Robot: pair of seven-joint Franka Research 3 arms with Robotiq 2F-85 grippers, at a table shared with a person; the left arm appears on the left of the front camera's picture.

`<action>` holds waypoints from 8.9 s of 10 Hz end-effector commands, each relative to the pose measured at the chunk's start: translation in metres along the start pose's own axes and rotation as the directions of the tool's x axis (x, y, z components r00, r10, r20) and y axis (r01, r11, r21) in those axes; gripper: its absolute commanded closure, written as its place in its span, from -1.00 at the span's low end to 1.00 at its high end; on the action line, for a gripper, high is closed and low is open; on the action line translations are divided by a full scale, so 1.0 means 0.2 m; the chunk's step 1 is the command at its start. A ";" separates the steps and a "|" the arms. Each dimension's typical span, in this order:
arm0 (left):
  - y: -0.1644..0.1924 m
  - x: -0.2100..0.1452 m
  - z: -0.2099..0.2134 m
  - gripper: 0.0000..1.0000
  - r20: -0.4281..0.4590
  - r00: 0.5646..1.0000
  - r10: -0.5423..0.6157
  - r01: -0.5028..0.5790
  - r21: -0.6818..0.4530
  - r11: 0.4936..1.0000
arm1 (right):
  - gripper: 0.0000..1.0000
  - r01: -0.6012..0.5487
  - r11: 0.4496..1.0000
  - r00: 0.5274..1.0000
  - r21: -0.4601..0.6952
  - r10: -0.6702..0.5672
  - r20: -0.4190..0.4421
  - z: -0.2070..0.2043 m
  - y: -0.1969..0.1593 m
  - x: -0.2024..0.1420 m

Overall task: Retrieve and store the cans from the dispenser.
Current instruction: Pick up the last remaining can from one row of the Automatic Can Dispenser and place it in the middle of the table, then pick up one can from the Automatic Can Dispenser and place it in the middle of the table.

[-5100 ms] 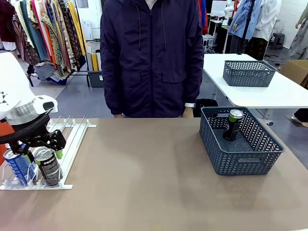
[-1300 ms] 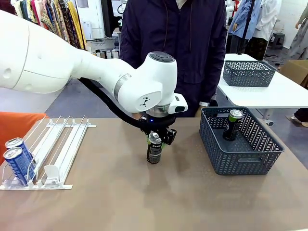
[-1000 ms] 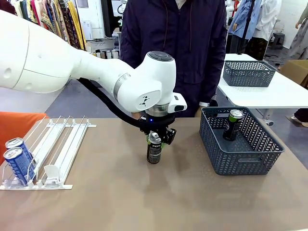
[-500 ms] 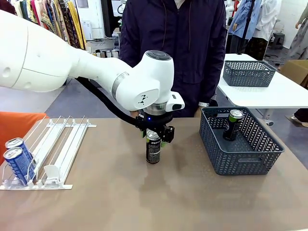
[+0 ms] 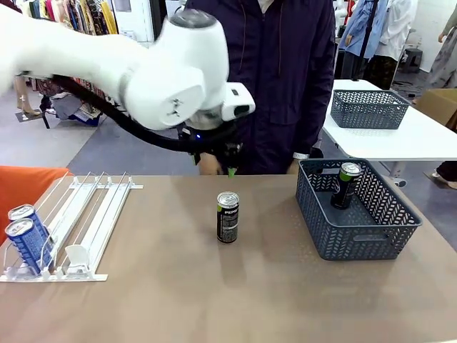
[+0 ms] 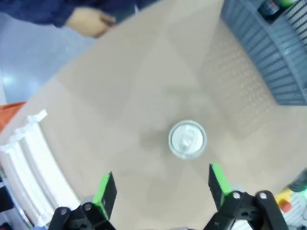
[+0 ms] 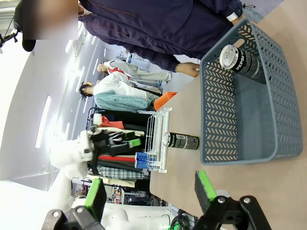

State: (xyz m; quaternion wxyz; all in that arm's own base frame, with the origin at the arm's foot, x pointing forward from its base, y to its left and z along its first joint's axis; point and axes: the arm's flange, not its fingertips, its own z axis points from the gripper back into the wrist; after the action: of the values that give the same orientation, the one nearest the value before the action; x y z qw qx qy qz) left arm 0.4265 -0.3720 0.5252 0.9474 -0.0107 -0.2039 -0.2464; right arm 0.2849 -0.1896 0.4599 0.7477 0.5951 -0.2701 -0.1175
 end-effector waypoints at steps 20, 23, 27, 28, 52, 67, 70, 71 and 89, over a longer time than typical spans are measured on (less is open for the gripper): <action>1.55 -1.30 0.04 -1.00 0.032 0.623 0.782 -0.408 -0.839 0.359 | -1.00 0.000 1.000 1.000 0.018 0.000 0.008 0.00 0.01 0.00; 1.55 -1.30 0.04 -1.00 0.032 0.623 0.782 -0.408 -0.839 0.359 | -1.00 0.000 1.000 1.000 0.018 0.000 0.008 0.00 0.01 0.00; 1.52 -1.28 0.09 -1.00 0.094 0.693 0.715 -0.422 -0.751 0.508 | -1.00 0.000 1.000 1.000 0.018 0.000 0.008 0.00 0.01 0.00; 1.50 -1.33 0.19 -1.00 0.112 0.763 0.636 -0.430 -0.647 0.630 | -1.00 0.000 1.000 1.000 0.018 0.000 0.008 0.00 0.01 0.00; 1.46 -1.55 0.20 -1.00 -0.102 0.804 0.585 -0.572 0.133 0.809 | -1.00 0.000 1.000 1.000 0.018 0.000 0.008 0.00 0.01 0.00; 1.40 -1.52 -0.27 -0.42 -0.232 0.735 0.637 -0.611 0.180 0.771 | -1.00 0.000 1.000 1.000 0.018 0.000 0.008 0.00 0.01 0.00; 1.40 -1.52 -0.28 1.00 -0.218 0.734 0.643 -0.616 0.181 0.766 | -1.00 0.000 1.000 1.000 0.018 0.000 0.008 0.00 0.01 0.00; 1.40 -1.53 -0.28 1.00 -0.215 0.731 0.648 -0.622 0.181 0.762 | -1.00 0.000 1.000 1.000 0.018 0.000 0.008 0.00 0.01 0.00; 1.47 -1.64 0.87 1.00 0.113 0.855 0.505 -0.518 0.149 0.843 | -1.00 0.000 1.000 1.000 0.018 0.000 0.008 0.00 0.01 0.00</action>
State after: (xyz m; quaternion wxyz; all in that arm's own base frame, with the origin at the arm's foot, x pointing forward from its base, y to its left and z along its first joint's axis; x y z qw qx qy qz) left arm 0.2342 0.0705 0.5791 0.9674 -0.0001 -0.2494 0.0444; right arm 0.2844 -0.1895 0.4600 0.7469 0.5967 -0.2691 -0.1166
